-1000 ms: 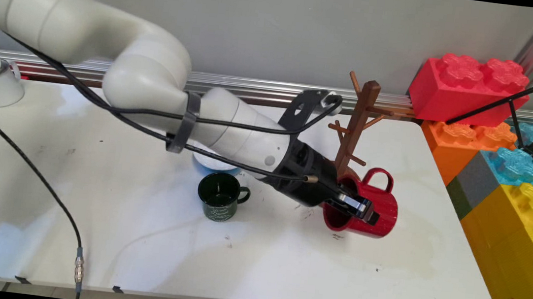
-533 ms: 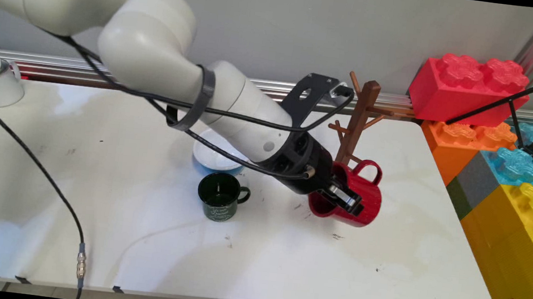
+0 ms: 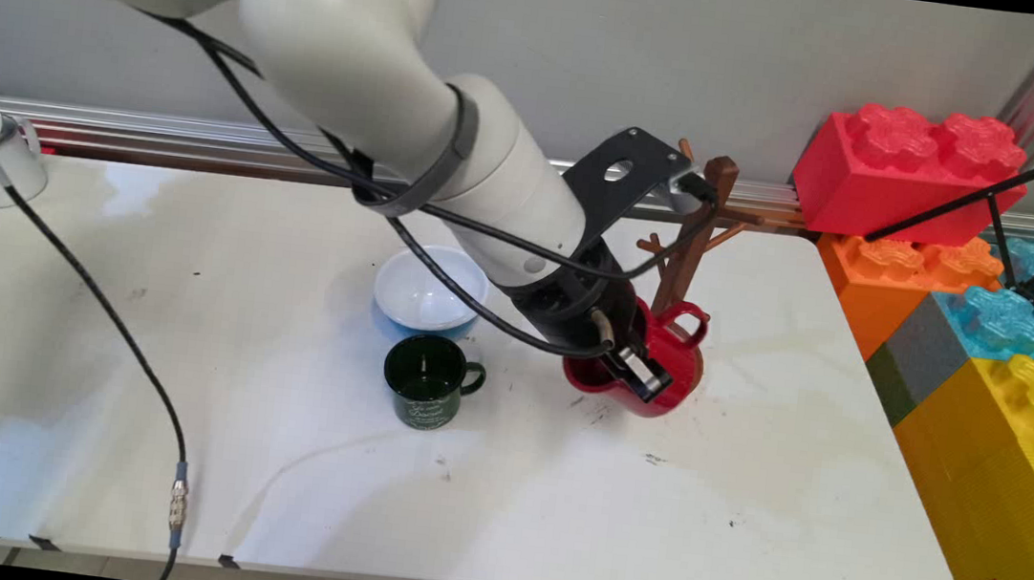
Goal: Place the picked object on the table
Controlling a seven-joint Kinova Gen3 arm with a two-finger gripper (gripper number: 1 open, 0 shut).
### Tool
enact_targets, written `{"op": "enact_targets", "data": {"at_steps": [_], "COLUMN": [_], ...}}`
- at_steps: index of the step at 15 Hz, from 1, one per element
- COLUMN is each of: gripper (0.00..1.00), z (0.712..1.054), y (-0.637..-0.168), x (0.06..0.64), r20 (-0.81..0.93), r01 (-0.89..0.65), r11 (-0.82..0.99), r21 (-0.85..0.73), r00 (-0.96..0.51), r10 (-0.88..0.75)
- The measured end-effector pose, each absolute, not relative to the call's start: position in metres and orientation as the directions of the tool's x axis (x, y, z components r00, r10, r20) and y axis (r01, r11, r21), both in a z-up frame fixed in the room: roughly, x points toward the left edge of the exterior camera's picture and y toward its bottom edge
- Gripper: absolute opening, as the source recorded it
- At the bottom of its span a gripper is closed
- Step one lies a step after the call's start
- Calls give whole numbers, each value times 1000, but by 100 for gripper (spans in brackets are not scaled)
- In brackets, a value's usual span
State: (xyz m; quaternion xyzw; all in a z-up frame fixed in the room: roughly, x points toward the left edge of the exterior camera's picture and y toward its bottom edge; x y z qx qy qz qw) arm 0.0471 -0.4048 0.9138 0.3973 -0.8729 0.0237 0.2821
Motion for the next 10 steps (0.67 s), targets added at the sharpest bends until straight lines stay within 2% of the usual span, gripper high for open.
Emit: {"op": "enact_targets", "data": {"at_steps": [10], "gripper": [0], "z": [893], "y": [-402], "x": [11], "r20": [266], "r01": [-666], "r11": [746], "r21": [5], "r00": [-718], "r10": [-643]}}
